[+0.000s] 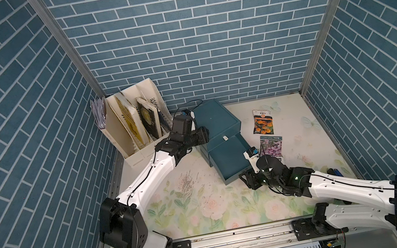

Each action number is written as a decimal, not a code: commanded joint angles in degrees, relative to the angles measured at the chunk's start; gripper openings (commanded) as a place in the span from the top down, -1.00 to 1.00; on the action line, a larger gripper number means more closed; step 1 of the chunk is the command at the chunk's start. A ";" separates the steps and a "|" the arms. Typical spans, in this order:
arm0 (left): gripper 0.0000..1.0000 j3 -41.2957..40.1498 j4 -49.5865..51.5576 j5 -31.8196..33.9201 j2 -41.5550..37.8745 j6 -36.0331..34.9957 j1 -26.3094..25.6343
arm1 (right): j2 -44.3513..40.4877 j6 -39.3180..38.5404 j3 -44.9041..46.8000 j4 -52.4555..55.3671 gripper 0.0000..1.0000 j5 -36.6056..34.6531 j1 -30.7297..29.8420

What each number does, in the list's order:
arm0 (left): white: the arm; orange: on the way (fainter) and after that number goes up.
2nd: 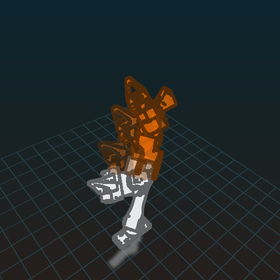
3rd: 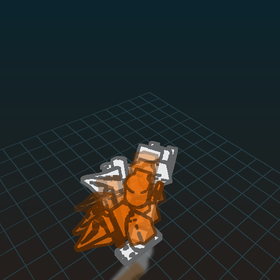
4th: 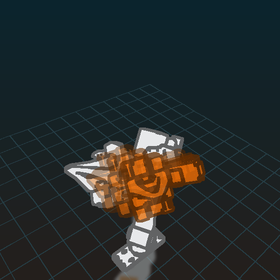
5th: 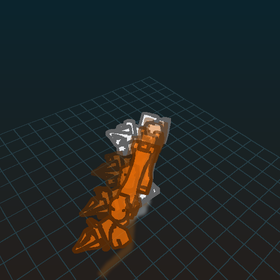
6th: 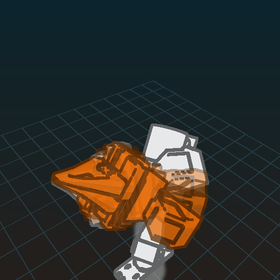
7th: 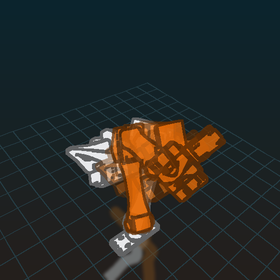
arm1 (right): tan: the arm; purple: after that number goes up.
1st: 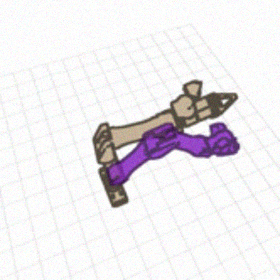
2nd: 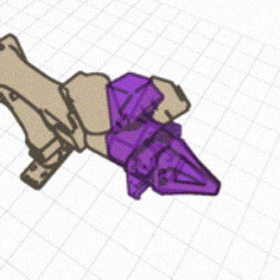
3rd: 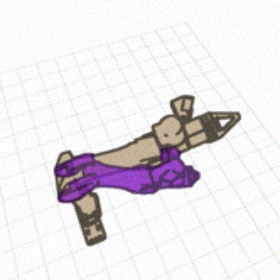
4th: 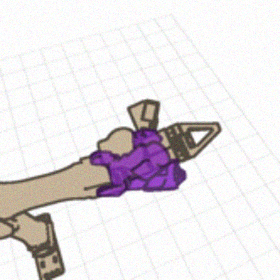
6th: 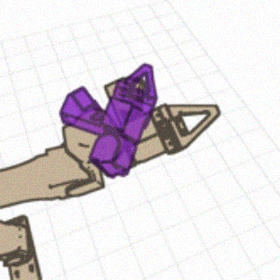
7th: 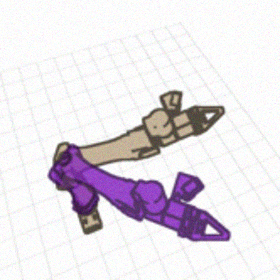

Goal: Take the seed bags out of the drawer
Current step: Close the drawer in the storage box.

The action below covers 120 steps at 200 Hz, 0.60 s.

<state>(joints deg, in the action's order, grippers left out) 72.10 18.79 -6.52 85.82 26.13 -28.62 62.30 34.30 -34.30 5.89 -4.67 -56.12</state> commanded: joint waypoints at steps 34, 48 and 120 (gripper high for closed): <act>-0.27 -0.62 5.91 -0.75 1.89 -2.74 -0.21 | 2.02 -2.08 -1.85 -4.24 0.04 -4.40 -0.17; -0.27 -0.49 5.99 -0.75 1.89 -2.91 -0.21 | 2.95 -2.90 -2.25 -5.33 0.05 -4.26 -0.18; -0.28 -0.85 6.35 -1.34 1.89 -3.54 -0.21 | 7.36 -6.76 -5.41 -9.80 0.07 -4.21 1.31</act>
<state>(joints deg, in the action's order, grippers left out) 72.10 18.76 -6.63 85.82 24.80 -28.45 68.49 31.07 -36.32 2.59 -7.77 -55.70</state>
